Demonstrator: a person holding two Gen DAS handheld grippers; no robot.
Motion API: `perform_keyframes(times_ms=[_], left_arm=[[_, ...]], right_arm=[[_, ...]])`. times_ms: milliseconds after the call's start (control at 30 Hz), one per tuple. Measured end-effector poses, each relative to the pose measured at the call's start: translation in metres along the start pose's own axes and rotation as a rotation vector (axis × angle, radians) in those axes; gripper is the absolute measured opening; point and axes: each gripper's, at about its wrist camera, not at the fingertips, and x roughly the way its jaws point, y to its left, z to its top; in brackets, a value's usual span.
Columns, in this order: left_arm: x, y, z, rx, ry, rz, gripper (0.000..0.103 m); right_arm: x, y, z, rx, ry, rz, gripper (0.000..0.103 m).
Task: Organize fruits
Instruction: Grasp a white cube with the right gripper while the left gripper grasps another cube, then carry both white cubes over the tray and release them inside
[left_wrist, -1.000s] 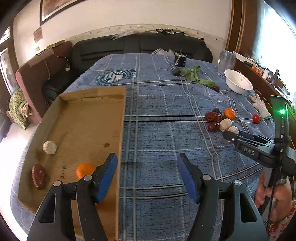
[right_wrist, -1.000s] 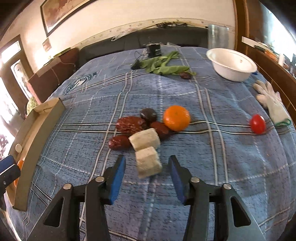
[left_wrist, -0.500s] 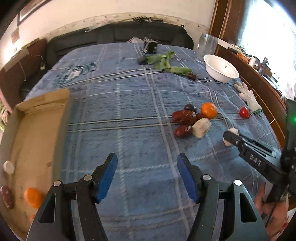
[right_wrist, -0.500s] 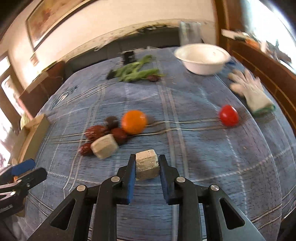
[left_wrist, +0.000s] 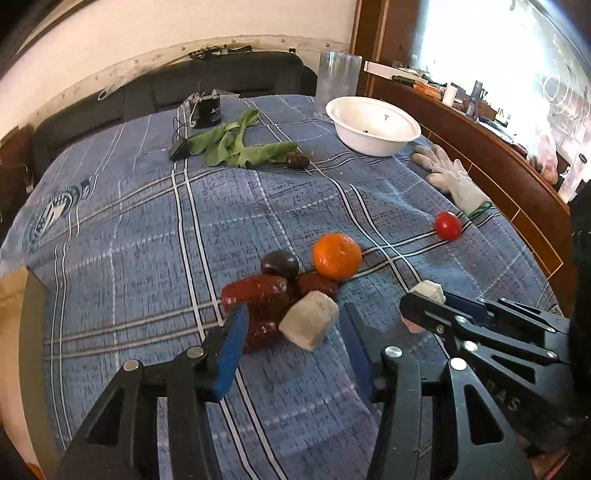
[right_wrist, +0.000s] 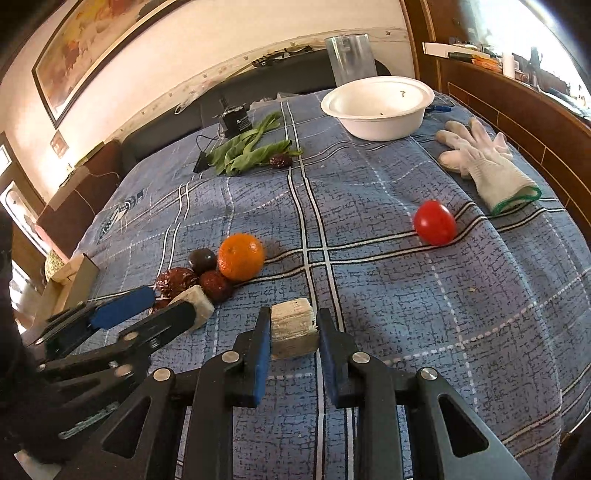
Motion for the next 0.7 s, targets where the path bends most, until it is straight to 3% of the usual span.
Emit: perform_keyframes(times_ms=[100,167,333,700], left_arm=[[0.000,-0.001,-0.001,0.024,-0.004,0.005,0.049],[-0.002,-0.004,-0.004,0.051,0.001,-0.007,0.039],[-0.008,-0.005,-0.010,0.079,0.005,-0.020,0.035],[0.005,-0.024,-0.004,0.173,-0.008,-0.004,0.041]], right_arm=[[0.001,0.001,0.000,-0.002,0.004,0.004,0.026],[0.001,0.002,0.000,-0.004,0.004,0.008,0.026],[0.001,0.001,0.000,0.010,0.009,0.004,0.026],[0.000,-0.012,0.001,0.063,0.015,0.011,0.026]])
